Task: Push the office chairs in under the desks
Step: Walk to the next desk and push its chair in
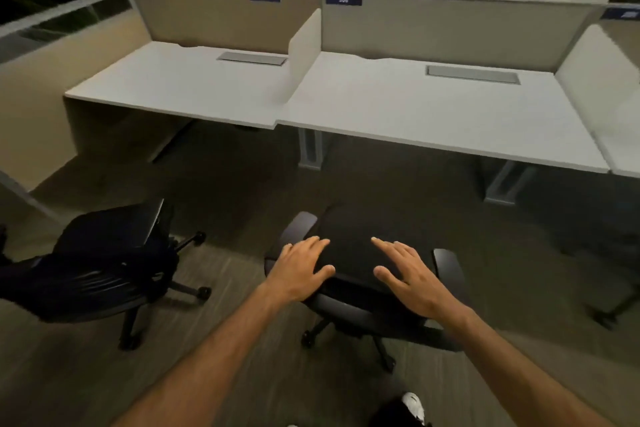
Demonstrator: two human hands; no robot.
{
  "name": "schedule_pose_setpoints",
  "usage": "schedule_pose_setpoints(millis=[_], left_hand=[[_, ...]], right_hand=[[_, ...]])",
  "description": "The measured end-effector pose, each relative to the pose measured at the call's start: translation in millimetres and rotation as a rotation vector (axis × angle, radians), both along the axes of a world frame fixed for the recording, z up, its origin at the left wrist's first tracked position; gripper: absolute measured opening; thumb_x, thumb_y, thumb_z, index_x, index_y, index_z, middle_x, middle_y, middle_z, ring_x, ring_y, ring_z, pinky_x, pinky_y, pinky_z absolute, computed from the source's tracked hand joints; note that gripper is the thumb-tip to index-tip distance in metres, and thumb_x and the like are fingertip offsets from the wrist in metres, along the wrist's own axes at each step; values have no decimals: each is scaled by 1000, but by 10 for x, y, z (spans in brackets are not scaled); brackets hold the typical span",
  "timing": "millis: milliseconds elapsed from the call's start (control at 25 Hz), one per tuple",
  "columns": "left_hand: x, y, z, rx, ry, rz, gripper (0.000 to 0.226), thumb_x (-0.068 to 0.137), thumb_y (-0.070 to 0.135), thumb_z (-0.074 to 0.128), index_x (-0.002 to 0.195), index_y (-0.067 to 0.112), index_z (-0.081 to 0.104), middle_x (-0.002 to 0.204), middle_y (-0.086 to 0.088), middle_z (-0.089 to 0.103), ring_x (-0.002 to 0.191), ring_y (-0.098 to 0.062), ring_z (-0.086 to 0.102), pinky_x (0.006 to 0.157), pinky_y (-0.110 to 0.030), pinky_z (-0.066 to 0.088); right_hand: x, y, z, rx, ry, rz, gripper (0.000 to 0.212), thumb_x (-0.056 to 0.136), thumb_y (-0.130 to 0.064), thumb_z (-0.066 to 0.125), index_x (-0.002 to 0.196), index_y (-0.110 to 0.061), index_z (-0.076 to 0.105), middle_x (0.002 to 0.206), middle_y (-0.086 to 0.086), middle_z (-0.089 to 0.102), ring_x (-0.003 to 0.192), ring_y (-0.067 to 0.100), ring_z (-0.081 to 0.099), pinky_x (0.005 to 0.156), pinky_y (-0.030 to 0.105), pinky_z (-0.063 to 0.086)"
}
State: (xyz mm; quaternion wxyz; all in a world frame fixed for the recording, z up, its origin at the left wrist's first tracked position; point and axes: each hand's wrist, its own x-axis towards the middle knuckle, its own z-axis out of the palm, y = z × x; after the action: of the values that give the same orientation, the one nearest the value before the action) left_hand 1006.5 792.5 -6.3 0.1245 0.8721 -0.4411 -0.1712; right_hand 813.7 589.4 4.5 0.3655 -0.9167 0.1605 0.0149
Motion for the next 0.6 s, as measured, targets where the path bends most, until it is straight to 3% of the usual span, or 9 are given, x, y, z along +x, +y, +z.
schedule_pose_setpoints(millis=[120,280,600], left_hand=[[-29,26,-134,3,-19,-63,69,96,71,27,154,34,36,159,6,41,146,-13,34,119,-49,20],[-64,79,-143,49,-63,-210,76,91,80,25,150,36,43,152,9,48,139,-12,42,117,-48,23],[-32,85,-86,89,-65,-313,81,89,83,24,149,33,44,146,9,54,133,-13,47,116,-47,28]], right_hand=[[-349,202,-69,-97,65,-75,65,99,-63,38,158,-40,25,159,-9,37,148,13,25,119,37,29],[-605,349,-179,-374,183,-41,71,97,-71,27,158,-35,28,156,-8,42,140,12,37,112,33,30],[-543,397,-206,-462,152,-104,81,92,-79,19,152,-30,41,142,-8,56,125,13,52,103,34,40]])
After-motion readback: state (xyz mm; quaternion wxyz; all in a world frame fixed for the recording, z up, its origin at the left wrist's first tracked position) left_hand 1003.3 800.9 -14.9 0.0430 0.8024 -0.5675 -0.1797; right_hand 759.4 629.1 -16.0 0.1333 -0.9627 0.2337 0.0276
